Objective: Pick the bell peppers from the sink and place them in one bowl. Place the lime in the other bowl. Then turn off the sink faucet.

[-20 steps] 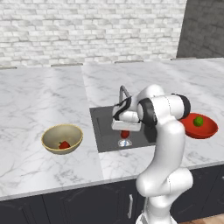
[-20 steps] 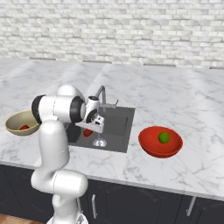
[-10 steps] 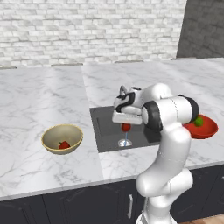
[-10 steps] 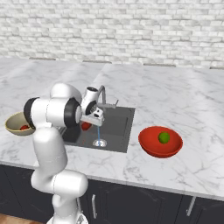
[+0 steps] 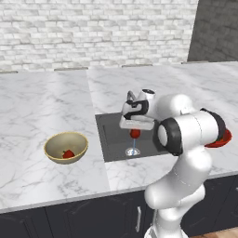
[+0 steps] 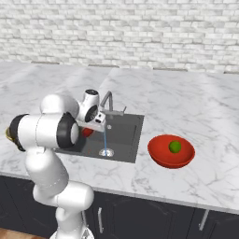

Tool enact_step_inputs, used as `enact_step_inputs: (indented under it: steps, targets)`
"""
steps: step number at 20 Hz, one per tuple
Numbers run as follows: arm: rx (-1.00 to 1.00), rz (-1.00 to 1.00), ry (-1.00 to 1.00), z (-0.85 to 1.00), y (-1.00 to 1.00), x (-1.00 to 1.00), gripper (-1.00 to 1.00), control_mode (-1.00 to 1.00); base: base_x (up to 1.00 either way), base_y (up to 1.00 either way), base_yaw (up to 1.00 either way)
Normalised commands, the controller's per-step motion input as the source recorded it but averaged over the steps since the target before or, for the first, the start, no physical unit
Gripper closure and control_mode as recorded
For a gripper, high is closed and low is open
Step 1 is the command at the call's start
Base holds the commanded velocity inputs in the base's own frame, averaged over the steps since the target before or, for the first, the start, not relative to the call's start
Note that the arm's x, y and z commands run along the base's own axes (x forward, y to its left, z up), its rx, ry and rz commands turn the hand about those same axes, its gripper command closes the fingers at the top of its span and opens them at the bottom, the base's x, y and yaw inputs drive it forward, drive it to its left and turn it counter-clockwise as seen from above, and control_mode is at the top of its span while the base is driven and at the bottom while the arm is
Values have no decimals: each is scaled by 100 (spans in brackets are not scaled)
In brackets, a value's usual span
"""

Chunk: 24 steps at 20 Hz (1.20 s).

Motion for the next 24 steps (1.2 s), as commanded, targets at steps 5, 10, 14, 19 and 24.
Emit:
enact_step_inputs:
  steps: [5,10,14,19,24]
  targets:
    - [0,6,-30,19,24,-62,100,-100,0,0,0]
    - [0,5,-15,54,23,-36,100,-100,0,0,0]
    - [0,4,-9,54,22,-29,100,-100,0,0,0]
    - [0,7,-4,48,24,-24,100,-100,0,0,0]
    - [0,11,-1,39,25,-20,100,-100,0,0,0]
